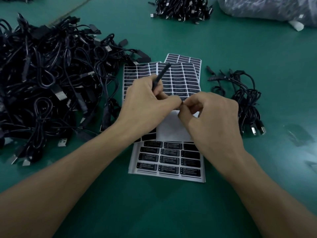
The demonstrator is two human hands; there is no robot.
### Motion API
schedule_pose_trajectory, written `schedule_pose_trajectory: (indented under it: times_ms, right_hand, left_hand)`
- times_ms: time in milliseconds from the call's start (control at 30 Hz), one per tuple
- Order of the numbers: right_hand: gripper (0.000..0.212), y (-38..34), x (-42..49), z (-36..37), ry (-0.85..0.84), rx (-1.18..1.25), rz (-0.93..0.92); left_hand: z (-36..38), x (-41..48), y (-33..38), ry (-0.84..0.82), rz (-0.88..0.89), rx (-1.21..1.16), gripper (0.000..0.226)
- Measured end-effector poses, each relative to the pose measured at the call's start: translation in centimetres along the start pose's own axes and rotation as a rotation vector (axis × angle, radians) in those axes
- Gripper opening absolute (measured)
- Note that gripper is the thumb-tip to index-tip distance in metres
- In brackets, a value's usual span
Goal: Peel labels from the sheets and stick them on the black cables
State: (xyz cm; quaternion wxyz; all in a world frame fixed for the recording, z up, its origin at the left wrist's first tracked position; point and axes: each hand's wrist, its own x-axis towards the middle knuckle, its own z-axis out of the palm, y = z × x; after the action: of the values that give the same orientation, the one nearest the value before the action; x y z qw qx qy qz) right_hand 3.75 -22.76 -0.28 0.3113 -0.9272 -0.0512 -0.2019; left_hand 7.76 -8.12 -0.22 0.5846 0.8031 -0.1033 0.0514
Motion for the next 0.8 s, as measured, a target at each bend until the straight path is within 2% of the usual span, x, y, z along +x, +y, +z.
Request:
schedule_pose_trajectory:
  times_ms: [67,167,233,367,600,800]
  right_hand:
    - [0.012,0.3,0.2,-0.2,0.012,0.114,0.049]
    - [0.017,0.7,0.9,-0.7,0.038,0.472,0.199]
    - [0.021,0.7,1.2,-1.1,0.049,0.724,0.271]
    - [0.024,0.7,1.3,-1.3,-0.045,1.053,0.378]
    - [0.025,0.8,1.4,-1.2,-0.082,1.096,0.384]
    - [0.018,1.2,1.5,-1.1,-0.041,1.060,0.343]
  left_hand:
    - [0.0,-0.2,0.3,-0.022,-0.019,-0.022,0.032]
    - [-0.1,-0.1,0.4,-0.066,-0.063,-0.045,0.039]
    - [-0.2,0.0,0.3,-0.061,-0.067,-0.069,0.035]
    - [-0.2,-0.2,0.2,-0.084,0.013,-0.041,0.023]
    - [0.1,-0.4,0.0,-0.143,0.131,0.015,0.017]
    - [0.1,-0.6,0.3,-0.212,0.083,-0.115,0.009]
